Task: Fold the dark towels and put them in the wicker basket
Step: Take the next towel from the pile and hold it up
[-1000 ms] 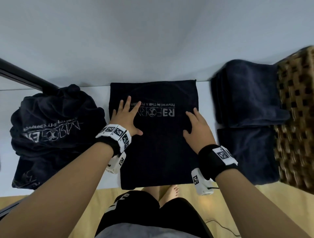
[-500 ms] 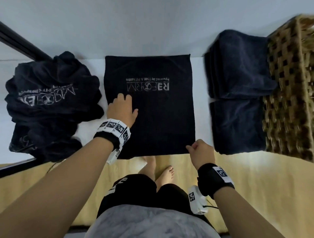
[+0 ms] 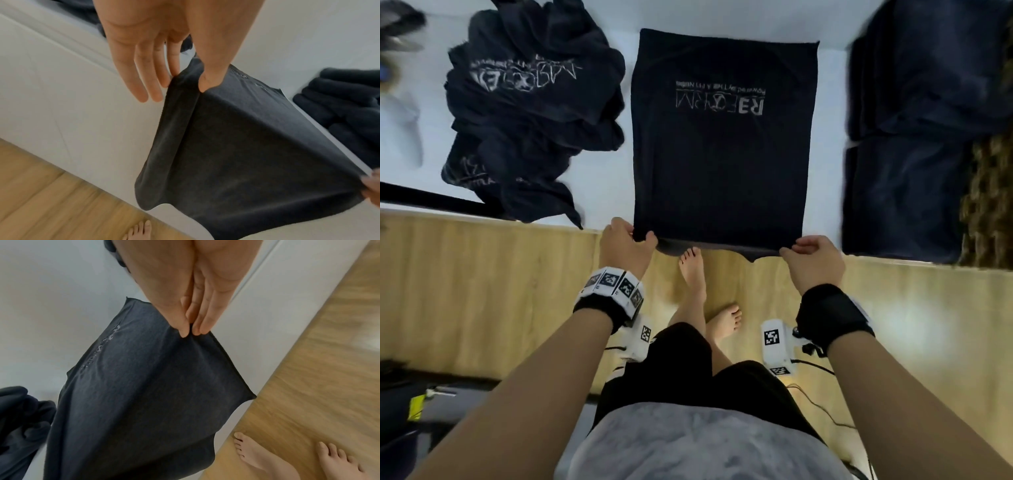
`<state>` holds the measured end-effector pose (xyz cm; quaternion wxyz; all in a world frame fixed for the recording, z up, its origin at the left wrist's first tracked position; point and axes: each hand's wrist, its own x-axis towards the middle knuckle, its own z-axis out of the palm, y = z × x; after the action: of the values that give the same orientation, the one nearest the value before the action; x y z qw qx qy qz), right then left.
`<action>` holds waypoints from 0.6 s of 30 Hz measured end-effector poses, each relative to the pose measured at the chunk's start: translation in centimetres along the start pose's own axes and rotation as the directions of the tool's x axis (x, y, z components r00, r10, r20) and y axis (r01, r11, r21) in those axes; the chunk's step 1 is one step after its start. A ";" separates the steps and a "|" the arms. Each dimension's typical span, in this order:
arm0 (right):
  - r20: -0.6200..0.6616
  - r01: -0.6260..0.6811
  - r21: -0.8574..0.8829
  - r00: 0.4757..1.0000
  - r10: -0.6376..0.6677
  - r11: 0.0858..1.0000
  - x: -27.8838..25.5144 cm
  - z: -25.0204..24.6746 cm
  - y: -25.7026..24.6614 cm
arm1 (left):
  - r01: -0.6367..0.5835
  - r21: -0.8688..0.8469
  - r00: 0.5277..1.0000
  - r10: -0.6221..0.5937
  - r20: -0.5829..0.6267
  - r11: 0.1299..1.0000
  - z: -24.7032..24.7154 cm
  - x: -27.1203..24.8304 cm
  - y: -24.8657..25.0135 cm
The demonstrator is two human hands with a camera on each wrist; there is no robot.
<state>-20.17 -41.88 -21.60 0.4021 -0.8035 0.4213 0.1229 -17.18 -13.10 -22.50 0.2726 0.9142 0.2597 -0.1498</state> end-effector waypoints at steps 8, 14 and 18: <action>-0.087 -0.015 0.046 0.996 0.019 0.999 -0.2 1.2 0.5 | 0.055 -0.070 0.998 -0.057 -0.022 0.996 -0.5 0.6 0.2; -0.049 -0.024 -0.027 0.999 0.022 0.999 0.0 1.2 0.9 | 0.076 -0.224 0.997 -0.081 -0.013 0.972 -1.6 0.2 -1.2; -0.007 -0.049 0.001 0.999 0.049 0.999 -0.1 0.4 1.1 | -0.005 -0.274 1.000 0.006 0.002 0.962 -2.5 0.2 -2.1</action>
<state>-21.06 -41.86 -22.38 0.3979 -0.7932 0.4425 0.1295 -17.83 -10.12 -21.43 0.3974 0.8681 0.2751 -0.1130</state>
